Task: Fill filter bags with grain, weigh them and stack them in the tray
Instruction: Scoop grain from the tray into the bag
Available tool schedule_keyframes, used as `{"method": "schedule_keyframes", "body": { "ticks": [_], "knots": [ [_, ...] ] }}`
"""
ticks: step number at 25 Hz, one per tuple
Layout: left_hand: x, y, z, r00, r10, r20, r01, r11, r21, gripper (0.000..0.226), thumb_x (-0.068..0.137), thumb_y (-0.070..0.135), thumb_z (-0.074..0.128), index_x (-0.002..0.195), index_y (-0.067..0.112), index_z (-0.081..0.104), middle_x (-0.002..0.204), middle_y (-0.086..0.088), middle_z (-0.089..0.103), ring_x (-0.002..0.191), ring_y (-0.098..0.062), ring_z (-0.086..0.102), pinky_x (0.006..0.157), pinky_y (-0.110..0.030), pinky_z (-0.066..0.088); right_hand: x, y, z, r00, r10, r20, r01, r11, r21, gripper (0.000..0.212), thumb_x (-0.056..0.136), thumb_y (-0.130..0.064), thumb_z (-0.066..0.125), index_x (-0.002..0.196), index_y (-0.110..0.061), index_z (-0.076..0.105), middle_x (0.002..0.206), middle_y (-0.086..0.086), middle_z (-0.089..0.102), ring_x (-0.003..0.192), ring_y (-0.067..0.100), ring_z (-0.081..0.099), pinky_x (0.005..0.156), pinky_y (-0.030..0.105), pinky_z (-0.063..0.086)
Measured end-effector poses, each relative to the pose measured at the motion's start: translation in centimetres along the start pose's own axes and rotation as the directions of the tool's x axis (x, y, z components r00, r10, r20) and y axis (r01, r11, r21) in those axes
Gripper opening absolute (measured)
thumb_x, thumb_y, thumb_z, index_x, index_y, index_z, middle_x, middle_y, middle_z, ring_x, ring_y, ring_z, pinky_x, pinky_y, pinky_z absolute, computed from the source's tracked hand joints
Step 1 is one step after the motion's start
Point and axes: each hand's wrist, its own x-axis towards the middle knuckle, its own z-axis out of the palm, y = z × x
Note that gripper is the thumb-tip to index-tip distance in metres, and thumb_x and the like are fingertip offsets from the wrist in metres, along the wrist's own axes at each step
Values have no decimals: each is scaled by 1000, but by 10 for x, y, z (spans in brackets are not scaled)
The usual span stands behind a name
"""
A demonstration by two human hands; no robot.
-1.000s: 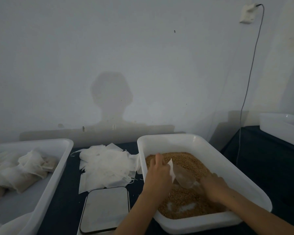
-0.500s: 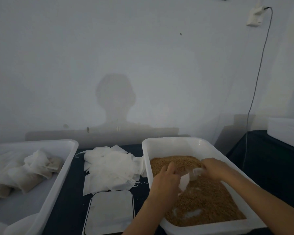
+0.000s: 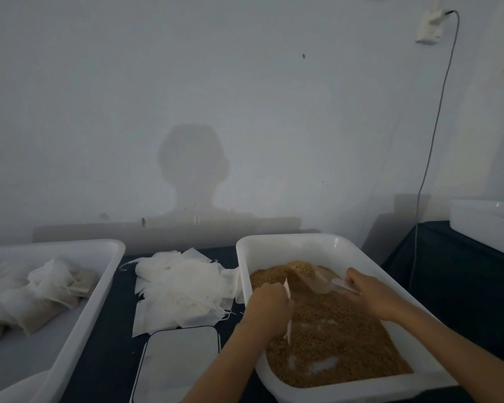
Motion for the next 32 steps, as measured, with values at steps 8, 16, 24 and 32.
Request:
{"method": "schedule_keyframes", "body": {
  "ticks": [8,16,24,32],
  "knots": [
    [19,-7,7,999,14,31,-13,999,-41,6,81,13,57,79,9,62,93,-9,67,76,-16,57,67,-24,44,-62,18,-72,976,-165,144,118,951,285,7,95,-17,55,91,-13,50,88,2,55,71,4,51,64,21,49],
    [19,-7,10,994,102,39,-103,994,30,19,90,22,49,106,13,54,103,-7,64,94,-24,59,72,-28,41,-79,3,-88,940,-244,238,211,965,158,9,94,-24,58,91,-28,50,84,-3,54,68,2,47,64,22,41],
    [12,-4,10,971,235,-44,-231,969,84,20,88,22,52,106,13,52,93,-7,65,83,-24,61,68,-28,41,-75,-8,-105,941,-187,282,247,950,-193,11,93,-35,55,92,-31,46,77,-10,49,66,2,44,60,18,38],
    [14,-4,11,970,243,-18,-241,968,74,20,85,18,56,104,15,56,96,-5,66,90,-22,60,77,-33,48,-80,-7,-108,933,-224,282,232,973,3,10,93,-31,57,89,-32,47,78,-7,50,66,4,42,62,21,36]
  ]
}}
